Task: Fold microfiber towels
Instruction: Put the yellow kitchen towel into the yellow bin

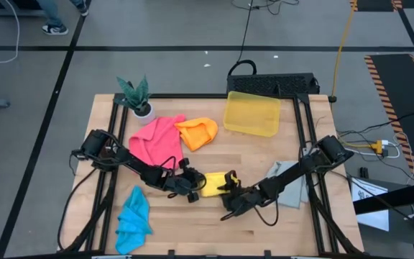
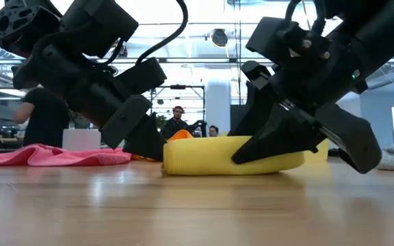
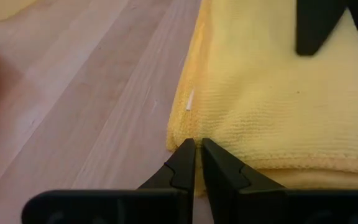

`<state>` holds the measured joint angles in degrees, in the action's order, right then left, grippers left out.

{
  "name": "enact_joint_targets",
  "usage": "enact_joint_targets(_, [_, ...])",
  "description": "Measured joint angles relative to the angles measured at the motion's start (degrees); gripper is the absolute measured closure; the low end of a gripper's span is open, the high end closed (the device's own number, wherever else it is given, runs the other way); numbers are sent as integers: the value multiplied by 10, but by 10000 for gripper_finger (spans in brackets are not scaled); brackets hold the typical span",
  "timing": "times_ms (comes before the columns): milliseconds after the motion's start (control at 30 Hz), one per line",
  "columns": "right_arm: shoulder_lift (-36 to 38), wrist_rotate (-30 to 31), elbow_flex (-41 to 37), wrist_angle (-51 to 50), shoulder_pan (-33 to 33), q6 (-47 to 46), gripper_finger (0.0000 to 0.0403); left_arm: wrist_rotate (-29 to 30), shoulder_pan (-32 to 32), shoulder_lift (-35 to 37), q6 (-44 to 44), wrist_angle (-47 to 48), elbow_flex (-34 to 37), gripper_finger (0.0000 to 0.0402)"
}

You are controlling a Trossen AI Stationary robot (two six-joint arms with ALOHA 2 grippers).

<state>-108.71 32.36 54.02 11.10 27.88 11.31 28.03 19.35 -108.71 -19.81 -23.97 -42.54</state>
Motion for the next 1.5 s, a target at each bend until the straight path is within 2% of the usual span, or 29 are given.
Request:
enact_joint_targets(133, [0,-46,0,-7,0,0,361,-6,3,9,4,9,0,369])
enact_joint_targets(233, [1,-54,0,-6,0,-2,392,-7,8,30,6,43,1,369])
enact_joint_targets(333, [13,-61,0,-13,0,-33,390,1,17,66,4,96,1,369])
enact_joint_targets(467, [56,-112,0,-27,-5,-69,386,41,34,117,-21,181,1,369])
enact_joint_targets(567, [110,-118,0,-57,-11,-86,394,78,52,144,-50,243,1,369])
enact_joint_targets(733, [217,-117,0,-114,-47,-106,396,111,80,149,-80,270,1,369])
enact_joint_targets(933, [324,-117,0,-211,-181,-84,396,119,90,149,-72,263,1,369])
enact_joint_targets(1133, [367,-112,0,-244,-367,43,396,141,75,149,-34,256,1,369])
enact_joint_targets(1333, [331,-113,0,-201,-523,210,396,172,42,149,4,255,1,369])
enact_joint_targets(1500, [250,-117,0,-140,-586,316,396,213,9,149,52,251,1,369])
